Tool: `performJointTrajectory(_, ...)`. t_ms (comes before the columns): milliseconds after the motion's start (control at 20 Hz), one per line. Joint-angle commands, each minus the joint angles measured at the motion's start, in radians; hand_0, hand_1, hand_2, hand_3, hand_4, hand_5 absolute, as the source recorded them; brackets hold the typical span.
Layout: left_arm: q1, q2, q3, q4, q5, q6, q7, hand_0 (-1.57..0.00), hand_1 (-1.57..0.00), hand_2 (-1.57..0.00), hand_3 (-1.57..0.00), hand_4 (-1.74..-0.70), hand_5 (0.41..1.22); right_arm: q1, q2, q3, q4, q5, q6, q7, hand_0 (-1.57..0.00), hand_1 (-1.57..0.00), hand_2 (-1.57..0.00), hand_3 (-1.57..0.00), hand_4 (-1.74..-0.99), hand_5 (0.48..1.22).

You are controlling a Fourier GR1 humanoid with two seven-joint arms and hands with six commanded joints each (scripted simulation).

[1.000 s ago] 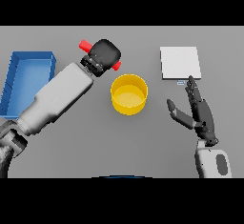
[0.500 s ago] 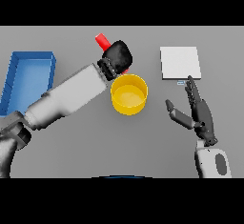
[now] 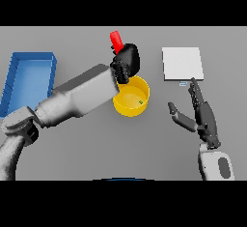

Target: Pick up the red beaker and tilt it to pour out 1 green nut into yellow bowl. Pick up the yellow bowl and place it on the metallic measuring scale.

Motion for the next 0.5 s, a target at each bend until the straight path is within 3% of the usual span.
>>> performJointTrajectory(0,-0.010,-0.003,-0.011,0.017,-0.014,0.007,-0.001,-1.57,-1.57,-1.57,-1.57,-1.74,1.221,-0.010,0.001,-0.004,0.005,0.003,-0.008,0.004,0.00,0.00,0.00,0.00,-1.277,0.598)
performJointTrajectory(400,-0.080,0.007,-0.028,0.041,-0.061,0.015,-0.036,-1.57,-1.57,-1.57,-1.57,-1.74,1.221,-0.017,-0.003,-0.007,0.012,0.002,-0.007,0.014,0.00,0.00,0.00,0.00,-1.233,0.585)
performJointTrajectory(450,-0.093,0.003,-0.020,0.047,-0.062,0.013,-0.031,-1.57,-1.57,-1.57,-1.57,-1.74,1.189,-0.015,-0.006,-0.008,0.017,0.006,-0.007,-0.003,0.00,0.00,0.00,0.00,-1.226,0.587)
